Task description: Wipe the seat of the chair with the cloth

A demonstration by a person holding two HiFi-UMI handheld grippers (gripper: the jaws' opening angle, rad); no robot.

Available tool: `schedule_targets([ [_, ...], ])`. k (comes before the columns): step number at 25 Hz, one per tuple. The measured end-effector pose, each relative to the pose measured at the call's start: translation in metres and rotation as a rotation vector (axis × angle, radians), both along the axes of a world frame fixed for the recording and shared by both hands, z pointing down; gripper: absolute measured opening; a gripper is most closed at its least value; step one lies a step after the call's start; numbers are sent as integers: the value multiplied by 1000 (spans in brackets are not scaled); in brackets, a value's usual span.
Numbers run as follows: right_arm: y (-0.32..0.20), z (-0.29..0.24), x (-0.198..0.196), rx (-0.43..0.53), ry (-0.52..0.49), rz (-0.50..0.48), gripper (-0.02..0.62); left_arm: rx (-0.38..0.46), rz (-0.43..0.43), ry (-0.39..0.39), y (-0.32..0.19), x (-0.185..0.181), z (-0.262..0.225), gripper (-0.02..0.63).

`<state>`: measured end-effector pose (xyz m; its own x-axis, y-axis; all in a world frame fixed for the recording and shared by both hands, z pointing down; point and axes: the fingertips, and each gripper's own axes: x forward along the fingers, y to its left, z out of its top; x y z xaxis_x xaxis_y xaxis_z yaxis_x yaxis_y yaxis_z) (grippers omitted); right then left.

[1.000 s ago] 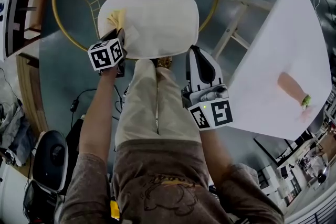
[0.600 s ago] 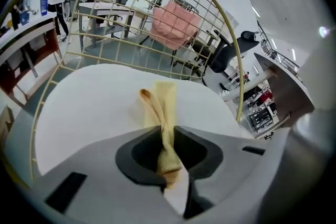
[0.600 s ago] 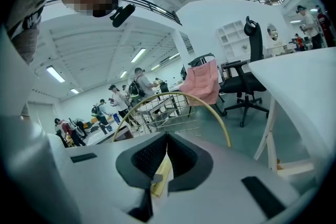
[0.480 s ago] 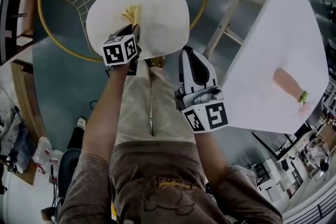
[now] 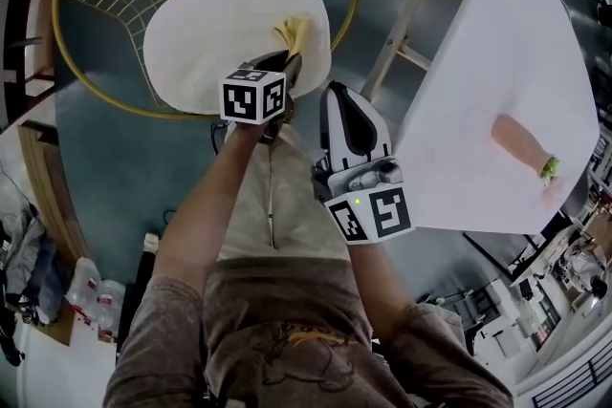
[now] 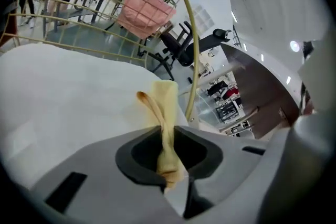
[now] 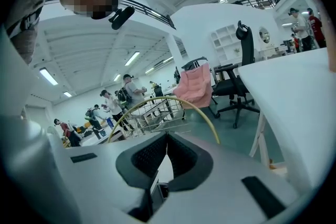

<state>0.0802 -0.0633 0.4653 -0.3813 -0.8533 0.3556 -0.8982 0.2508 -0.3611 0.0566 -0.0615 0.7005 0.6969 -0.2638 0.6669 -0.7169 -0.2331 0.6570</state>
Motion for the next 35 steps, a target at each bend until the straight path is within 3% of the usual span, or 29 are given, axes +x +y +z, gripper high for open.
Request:
schedule_targets([
  [7,0,-3,4,9,-16,13,28,14,64,163,5,42,-27,75],
  [10,0,-4,6,12,-17,14,28,19,43,222,5,43,-40,75],
  [13,1,-4,5,10,-14,14,28,31,-15,230,5,22,-48,75],
  [20,0,-3,-4,9,-8,-16,28,57,-195,155,9,-82,-54,75],
  [27,-13,-2,15,2,-13,-55,28,75,-310,-28,18,-173,-53,75],
  [32,-7,0,-18,3,5,-99,28,76,-383,-135,39,-264,-43,75],
  [35,-5,0,-27,-2,9,-98,28,88,-391,-198,44,-299,-42,75],
])
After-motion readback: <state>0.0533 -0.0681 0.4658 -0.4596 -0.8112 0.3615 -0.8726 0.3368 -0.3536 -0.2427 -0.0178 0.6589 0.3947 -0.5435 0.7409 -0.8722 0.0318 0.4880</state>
